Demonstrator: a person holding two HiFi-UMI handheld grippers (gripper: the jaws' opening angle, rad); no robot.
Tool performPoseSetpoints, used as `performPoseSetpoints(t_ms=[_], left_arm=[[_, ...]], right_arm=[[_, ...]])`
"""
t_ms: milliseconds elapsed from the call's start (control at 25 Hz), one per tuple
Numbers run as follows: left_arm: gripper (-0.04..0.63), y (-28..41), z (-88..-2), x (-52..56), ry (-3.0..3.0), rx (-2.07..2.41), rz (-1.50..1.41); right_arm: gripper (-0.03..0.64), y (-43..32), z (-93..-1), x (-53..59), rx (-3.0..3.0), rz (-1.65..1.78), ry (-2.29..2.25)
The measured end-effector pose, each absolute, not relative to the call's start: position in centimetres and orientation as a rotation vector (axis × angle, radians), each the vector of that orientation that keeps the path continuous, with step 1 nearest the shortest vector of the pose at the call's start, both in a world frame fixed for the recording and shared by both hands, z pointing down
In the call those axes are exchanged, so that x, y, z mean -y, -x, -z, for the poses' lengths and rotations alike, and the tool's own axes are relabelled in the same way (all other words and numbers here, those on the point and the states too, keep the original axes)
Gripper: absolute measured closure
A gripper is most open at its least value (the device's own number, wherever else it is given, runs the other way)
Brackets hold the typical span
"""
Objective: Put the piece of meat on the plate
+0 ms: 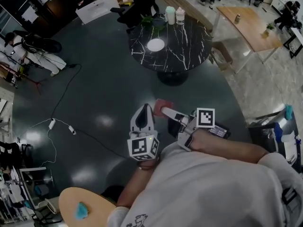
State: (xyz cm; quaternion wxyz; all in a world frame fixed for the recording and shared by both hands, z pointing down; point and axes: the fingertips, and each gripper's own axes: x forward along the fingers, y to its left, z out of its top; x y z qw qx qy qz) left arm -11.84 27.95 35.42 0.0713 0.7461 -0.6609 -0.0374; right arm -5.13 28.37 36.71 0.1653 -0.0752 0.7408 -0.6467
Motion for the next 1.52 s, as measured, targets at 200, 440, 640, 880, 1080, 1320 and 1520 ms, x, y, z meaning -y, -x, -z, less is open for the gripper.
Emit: performPoseSetpoints(t_ms=[200,440,640,880,1080,1320,1520], left_arm=[[0.589,11.6,-35.4,-22.6,-2.236,2.005,0.112],[0.589,10.1,-35.7,-14.7,-2.204,2.009,0.161],[0.589,7.8,-35.5,-8.3,-2.177,2.017,0.154],[0.589,4.4,-35.6,-1.9,-2.155,2.006,0.137],[0.589,2.0,-36.3,2.1,-2.176,1.971,0.097],[0.589,0.4,-36.9,6.4,-2.226,1.918,0.105],[0.589,-0.2,-36.8,10.1,-2.282,1.87,0.126]], right_arm=[[0.531,4.8,-36.8,-22.9,-2.127,1.834,0.2],[0.531,3.4,-36.8,-15.0,-2.14,1.85,0.164],[0.531,1.1,-36.4,-8.4,-2.161,1.859,0.141],[0.531,-2.3,-36.5,-2.0,-2.122,1.891,0.146],[0.531,-4.7,-37.1,1.5,-2.11,1.874,0.164],[0.531,-6.2,-37.5,5.5,-2.079,1.853,0.201],[0.531,-6.9,-37.8,9.0,-2.082,1.815,0.268]])
